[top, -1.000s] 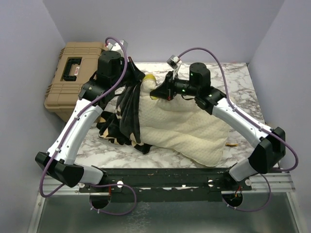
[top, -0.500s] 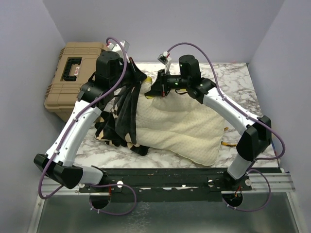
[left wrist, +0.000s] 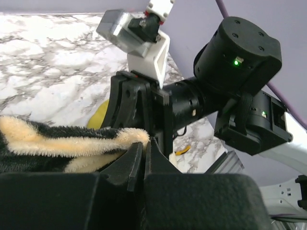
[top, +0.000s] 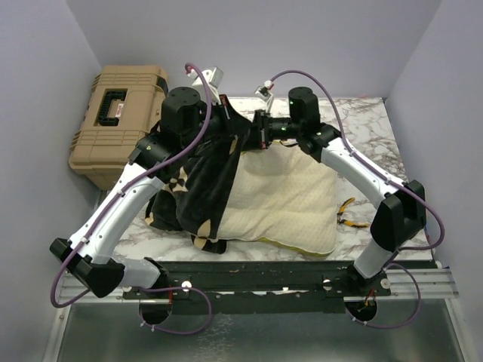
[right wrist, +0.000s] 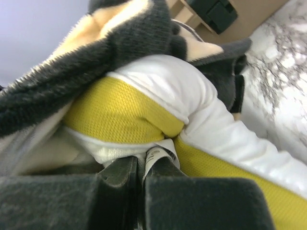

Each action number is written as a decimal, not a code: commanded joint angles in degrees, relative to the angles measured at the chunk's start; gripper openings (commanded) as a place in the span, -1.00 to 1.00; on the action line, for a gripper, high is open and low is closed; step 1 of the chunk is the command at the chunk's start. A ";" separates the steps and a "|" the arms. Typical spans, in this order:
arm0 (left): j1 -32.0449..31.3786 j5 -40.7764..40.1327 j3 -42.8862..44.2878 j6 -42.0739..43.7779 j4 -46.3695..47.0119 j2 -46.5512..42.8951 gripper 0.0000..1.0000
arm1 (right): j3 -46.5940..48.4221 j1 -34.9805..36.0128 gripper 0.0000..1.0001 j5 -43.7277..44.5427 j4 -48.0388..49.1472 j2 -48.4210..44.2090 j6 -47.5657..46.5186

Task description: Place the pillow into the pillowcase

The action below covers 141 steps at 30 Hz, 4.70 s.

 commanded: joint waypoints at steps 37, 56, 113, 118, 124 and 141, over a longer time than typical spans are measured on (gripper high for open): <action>-12.18 5.21 4.98 0.12 15.19 13.77 -1.00 | -32.39 -18.68 -1.00 -9.29 53.68 -12.51 37.17; -13.41 11.74 46.72 -1.24 15.87 35.73 -1.00 | -2.94 -19.91 -1.00 6.45 -0.27 -23.64 0.96; -1.12 0.77 14.50 5.47 -8.35 20.87 0.98 | -37.41 -12.94 -1.00 -4.34 28.33 -19.66 5.23; -1.13 11.42 17.48 2.37 -4.84 27.15 0.66 | -35.98 -12.85 -1.00 -3.74 25.72 -20.89 3.98; -3.63 12.73 27.22 1.12 -3.29 32.56 -0.63 | -38.13 -12.90 -1.00 -1.80 33.63 -20.68 12.46; -9.66 -17.70 19.74 10.27 -2.54 23.96 0.67 | -40.42 -16.15 -1.00 6.38 46.02 -10.87 29.32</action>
